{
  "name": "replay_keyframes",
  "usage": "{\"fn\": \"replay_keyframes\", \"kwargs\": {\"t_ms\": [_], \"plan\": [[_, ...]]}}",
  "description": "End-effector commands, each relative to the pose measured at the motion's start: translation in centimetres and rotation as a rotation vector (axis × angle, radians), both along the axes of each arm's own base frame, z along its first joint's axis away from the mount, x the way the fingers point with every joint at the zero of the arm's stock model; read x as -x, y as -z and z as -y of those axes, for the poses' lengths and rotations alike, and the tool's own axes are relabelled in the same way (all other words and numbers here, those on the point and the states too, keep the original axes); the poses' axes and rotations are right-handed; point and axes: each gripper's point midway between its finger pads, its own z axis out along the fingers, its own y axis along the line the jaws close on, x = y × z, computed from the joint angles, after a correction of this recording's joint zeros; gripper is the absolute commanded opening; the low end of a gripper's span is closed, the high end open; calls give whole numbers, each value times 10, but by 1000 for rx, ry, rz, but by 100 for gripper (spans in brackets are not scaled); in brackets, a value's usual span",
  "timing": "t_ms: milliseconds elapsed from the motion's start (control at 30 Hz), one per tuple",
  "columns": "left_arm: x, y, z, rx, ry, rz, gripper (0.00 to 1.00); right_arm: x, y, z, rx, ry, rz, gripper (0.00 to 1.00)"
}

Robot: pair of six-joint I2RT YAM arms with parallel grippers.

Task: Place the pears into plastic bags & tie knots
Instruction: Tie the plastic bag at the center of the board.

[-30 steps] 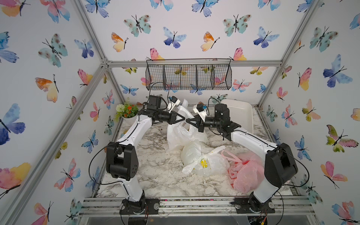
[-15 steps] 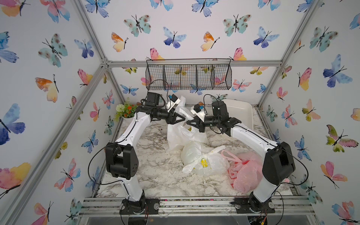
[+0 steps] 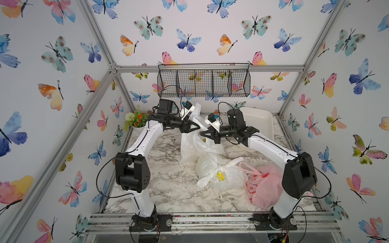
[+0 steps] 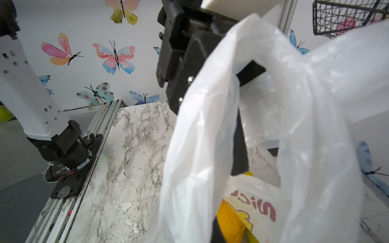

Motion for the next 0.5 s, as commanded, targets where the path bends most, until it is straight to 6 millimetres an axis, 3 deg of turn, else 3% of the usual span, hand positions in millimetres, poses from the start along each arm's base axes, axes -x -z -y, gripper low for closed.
{"fn": "replay_keyframes", "kwargs": {"t_ms": [0,167,300,467], "plan": [[3,10,1,5,35,-10,51,30,-27,1,-87,-121,46,3],[-1,24,0,-19,47,-13,50,49,-18,0,-73,-266,-37,3],[10,9,4,22,107,49,50,44,-7,-5,-40,-296,-101,3],[22,4,-6,9,145,106,60,24,6,-12,30,-265,-136,3]]}}
